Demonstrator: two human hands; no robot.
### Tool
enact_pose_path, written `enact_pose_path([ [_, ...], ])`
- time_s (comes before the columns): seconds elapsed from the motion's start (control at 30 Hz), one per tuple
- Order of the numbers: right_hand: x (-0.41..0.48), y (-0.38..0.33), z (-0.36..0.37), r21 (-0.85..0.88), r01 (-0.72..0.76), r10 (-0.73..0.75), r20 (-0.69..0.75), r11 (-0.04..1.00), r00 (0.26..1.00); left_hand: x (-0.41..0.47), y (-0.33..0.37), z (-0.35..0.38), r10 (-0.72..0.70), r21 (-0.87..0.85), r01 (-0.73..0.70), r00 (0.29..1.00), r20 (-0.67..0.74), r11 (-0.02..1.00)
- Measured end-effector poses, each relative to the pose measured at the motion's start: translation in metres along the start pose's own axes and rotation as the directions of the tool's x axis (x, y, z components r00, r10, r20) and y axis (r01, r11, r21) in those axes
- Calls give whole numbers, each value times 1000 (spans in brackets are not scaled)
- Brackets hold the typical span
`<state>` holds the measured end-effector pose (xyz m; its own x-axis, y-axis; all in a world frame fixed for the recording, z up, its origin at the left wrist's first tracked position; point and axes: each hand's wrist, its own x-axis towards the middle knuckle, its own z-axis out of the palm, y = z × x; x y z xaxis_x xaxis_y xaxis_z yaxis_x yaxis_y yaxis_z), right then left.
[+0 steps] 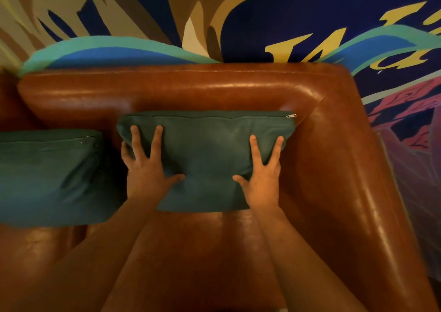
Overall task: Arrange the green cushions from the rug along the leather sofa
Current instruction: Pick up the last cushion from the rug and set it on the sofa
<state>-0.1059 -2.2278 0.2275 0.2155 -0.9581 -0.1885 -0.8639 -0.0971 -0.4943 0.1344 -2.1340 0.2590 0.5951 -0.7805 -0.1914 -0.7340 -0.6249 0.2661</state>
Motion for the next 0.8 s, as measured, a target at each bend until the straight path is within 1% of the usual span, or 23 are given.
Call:
enact_pose_path([
  [0.17,-1,-1,-9,-98,-6,14,84,995,996,-7,1,-9,5,88,-8,999,32,996],
  [0.27,-7,-11,-30,-187,-48,79,163,981,983,-15,6,-26,-13,105,5,997,81,994],
  [0.37,-15,-26,-54,-234,-73,121,200,969,972,-23,15,-50,-25,152,8,993,112,988],
  [0.43,-20,-38,-67,-255,-35,90,209,966,974,-29,22,-65,-26,170,5,992,127,985],
  [0.57,-25,-66,-96,-246,14,57,281,969,958,-43,37,-97,-51,165,24,986,160,986],
  [0.67,-29,-85,-114,-240,67,17,333,968,943,-60,42,-115,-76,143,55,987,145,988],
  [0.8,-40,-109,-134,-236,138,-48,351,962,935,-82,40,-139,-67,136,51,991,116,989],
])
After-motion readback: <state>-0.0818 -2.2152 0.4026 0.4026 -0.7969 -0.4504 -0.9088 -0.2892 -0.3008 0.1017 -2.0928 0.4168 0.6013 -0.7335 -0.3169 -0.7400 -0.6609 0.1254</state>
